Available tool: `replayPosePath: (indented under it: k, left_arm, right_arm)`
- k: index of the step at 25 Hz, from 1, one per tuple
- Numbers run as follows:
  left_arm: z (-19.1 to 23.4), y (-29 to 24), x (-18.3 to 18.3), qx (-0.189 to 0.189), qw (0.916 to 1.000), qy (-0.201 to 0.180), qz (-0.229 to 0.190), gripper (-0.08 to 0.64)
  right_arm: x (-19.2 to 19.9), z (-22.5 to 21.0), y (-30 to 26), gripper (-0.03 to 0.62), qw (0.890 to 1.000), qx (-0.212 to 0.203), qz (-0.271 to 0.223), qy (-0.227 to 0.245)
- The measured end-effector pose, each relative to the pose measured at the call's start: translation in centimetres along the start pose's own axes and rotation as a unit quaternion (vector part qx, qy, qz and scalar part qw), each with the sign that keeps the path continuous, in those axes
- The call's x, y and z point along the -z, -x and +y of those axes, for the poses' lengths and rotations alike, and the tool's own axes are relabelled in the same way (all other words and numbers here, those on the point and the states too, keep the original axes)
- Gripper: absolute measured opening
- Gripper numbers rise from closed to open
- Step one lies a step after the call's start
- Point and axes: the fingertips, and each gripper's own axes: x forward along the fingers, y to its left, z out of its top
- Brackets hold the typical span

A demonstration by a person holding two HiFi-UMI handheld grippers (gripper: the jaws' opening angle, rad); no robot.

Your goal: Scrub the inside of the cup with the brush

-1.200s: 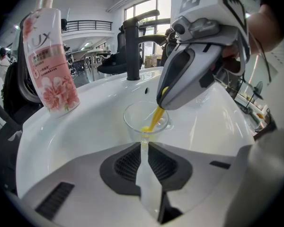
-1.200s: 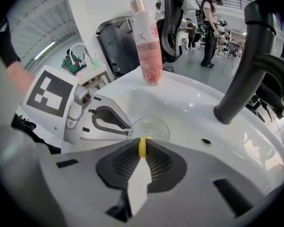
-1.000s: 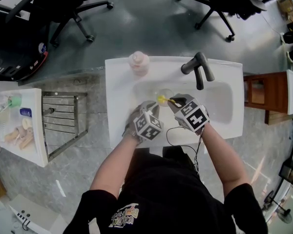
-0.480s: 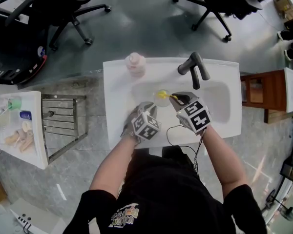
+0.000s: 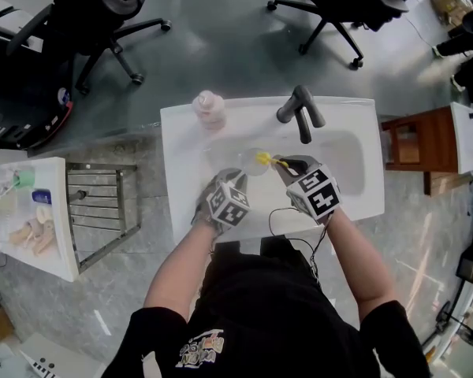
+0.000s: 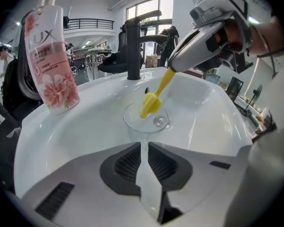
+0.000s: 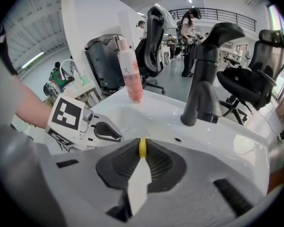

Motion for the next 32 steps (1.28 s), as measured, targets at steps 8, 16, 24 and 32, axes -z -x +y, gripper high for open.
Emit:
replayPosePath:
  k: [8,16,24,32]
  left_arm:
    - [0.0,0.2,-0.1,-0.002,0.9999,0.016,-0.005,0.044]
    - [0.8,2.9,-1.4,-0.026,0.9975,0.025,-0.060,0.049]
    - [2.9,9.9,-4.6,-0.040,0.9806,0.084,-0.173,0.048]
    - [3.2,18.7,-10.1,-0.033,0.9603,0.042,-0.274,0.023]
  right_arm:
    - [1.6,2.2,1.0,0.037,1.000,-0.015,-0.007,-0.010]
    - [1.2,3.1,2.5,0.038,0.995,-0.017,-0.078,-0.052]
    - [-1.8,3.5,5.9,0.038,0.980,0.018,-0.181,-0.075]
    - [-6.8,4.7,12.1,0.038,0.951,0.052,-0.296,-0.073]
